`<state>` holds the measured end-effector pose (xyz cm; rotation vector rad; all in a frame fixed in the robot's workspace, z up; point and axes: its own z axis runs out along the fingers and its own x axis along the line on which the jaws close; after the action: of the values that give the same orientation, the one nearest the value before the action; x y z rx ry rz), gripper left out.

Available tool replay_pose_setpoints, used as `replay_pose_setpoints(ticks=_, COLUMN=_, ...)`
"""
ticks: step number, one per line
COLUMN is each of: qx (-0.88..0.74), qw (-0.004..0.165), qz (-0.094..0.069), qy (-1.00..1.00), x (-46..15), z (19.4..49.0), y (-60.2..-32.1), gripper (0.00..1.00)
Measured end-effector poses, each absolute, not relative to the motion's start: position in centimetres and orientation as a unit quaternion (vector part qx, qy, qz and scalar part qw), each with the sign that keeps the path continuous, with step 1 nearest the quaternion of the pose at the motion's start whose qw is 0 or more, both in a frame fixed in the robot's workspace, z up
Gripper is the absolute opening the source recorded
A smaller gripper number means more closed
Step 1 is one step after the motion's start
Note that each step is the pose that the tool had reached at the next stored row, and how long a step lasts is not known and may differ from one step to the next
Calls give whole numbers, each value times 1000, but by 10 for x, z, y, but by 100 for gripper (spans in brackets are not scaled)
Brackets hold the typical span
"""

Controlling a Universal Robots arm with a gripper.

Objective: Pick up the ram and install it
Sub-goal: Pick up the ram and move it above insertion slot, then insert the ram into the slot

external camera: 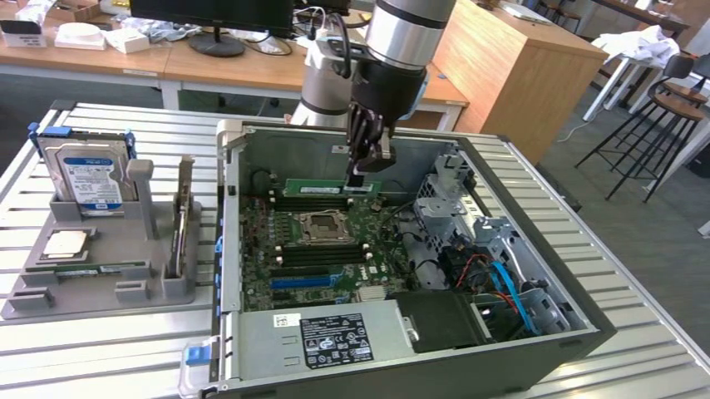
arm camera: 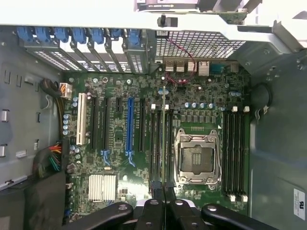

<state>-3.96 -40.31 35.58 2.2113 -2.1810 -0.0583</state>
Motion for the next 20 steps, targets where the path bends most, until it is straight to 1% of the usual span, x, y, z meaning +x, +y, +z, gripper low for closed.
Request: replay_pose_setpoints(ticks=20, qx=712, qw=17, qz=-19, qy=-702, x=-40, z=350, y=-403, gripper=11)
